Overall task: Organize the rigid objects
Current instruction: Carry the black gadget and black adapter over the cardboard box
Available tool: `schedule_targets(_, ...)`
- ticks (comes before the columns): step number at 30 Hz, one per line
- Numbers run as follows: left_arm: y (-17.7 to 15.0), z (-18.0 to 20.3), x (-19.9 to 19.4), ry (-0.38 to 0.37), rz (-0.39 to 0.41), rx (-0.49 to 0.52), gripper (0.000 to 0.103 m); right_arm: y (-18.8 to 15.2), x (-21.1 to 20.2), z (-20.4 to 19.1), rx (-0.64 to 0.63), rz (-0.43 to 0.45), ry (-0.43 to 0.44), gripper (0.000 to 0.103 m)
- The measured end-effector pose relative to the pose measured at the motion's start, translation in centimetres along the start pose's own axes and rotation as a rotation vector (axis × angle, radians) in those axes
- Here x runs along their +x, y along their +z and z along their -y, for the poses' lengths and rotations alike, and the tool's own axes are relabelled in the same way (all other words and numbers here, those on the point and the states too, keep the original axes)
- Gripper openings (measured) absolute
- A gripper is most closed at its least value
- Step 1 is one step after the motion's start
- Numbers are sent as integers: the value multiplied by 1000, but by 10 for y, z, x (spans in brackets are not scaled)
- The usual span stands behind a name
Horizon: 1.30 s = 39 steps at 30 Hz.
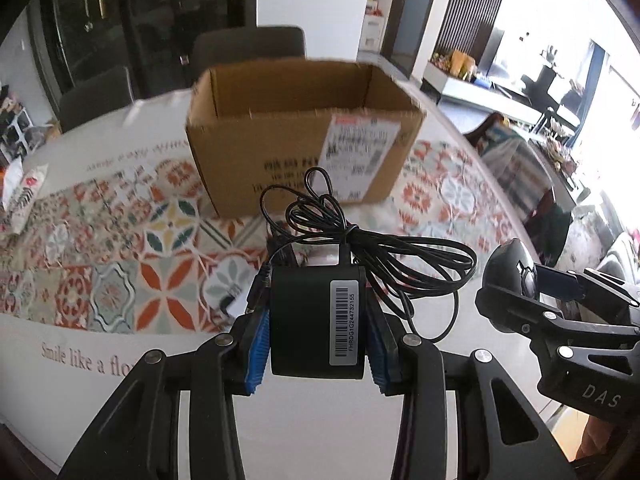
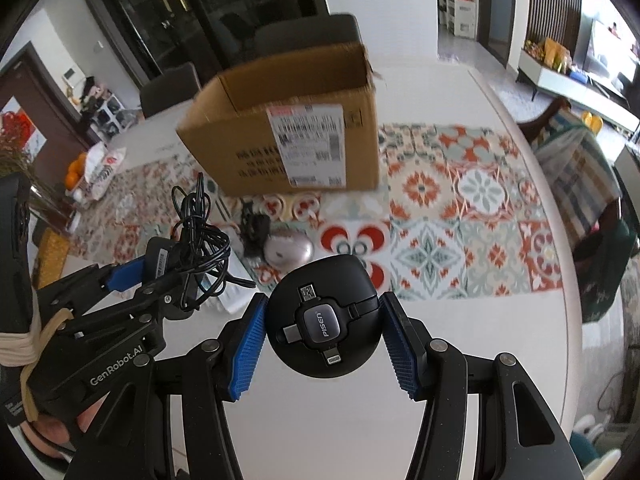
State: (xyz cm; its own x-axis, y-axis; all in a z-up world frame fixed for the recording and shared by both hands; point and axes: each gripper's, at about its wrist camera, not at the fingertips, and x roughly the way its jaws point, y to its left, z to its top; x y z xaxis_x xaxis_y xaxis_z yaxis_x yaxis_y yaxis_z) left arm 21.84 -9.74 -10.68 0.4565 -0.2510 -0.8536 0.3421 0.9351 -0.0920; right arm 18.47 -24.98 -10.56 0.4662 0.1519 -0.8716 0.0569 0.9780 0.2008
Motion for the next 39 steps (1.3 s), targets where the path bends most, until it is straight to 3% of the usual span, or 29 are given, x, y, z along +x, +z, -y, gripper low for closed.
schedule_targets(9, 26, -8, -27, 31, 89, -14, 41, 28, -20, -8, -31, 95, 22, 56)
schedule_targets(24, 71, -22, -44, 78, 173, -16, 41, 78, -24, -26, -69, 177, 60, 56)
schedule_targets(39, 120, -31, -38, 107, 202, -4, 41, 134, -19, -26, -78, 227, 35, 56)
